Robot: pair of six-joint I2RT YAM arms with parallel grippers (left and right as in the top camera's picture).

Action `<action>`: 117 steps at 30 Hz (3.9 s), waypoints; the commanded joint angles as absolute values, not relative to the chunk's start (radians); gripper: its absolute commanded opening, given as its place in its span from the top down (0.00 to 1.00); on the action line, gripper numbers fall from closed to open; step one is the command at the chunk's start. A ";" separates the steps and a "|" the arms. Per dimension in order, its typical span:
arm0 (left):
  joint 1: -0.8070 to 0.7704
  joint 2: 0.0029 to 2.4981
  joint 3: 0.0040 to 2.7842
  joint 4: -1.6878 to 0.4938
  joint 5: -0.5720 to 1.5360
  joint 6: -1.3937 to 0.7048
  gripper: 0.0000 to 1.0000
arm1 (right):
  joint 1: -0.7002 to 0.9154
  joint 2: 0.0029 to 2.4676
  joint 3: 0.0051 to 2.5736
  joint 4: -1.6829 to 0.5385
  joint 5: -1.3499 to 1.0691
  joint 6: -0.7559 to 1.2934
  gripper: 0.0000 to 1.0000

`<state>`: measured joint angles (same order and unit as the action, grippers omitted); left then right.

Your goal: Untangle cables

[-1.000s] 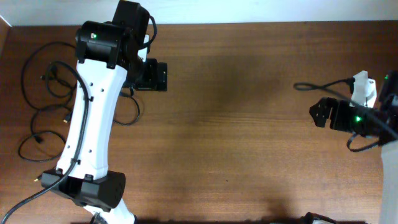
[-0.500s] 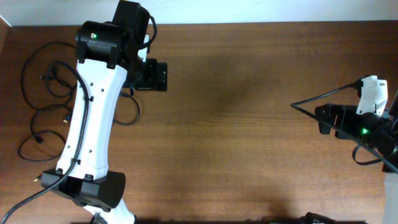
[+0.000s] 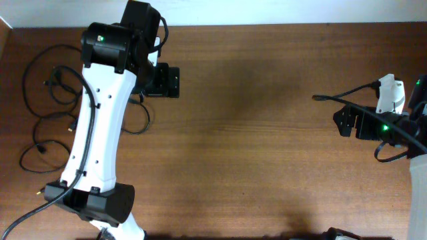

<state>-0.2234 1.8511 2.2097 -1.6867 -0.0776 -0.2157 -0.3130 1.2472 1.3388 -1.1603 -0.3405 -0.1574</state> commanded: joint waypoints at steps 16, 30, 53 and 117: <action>-0.226 1.831 2.205 -1.688 -0.074 -0.200 0.01 | -0.308 1.246 1.354 -1.164 -0.347 -0.161 0.01; -0.226 1.831 2.205 -1.688 -0.074 -0.200 0.01 | -0.308 1.247 1.354 -1.164 -0.347 -0.161 0.01; -0.226 1.831 2.205 -1.682 -0.106 -0.199 0.01 | -0.308 1.246 1.354 -1.164 -0.347 -0.161 0.01; -0.142 0.123 0.008 0.191 -0.048 0.017 0.01 | -0.308 1.247 1.354 -1.164 -0.347 -0.161 0.01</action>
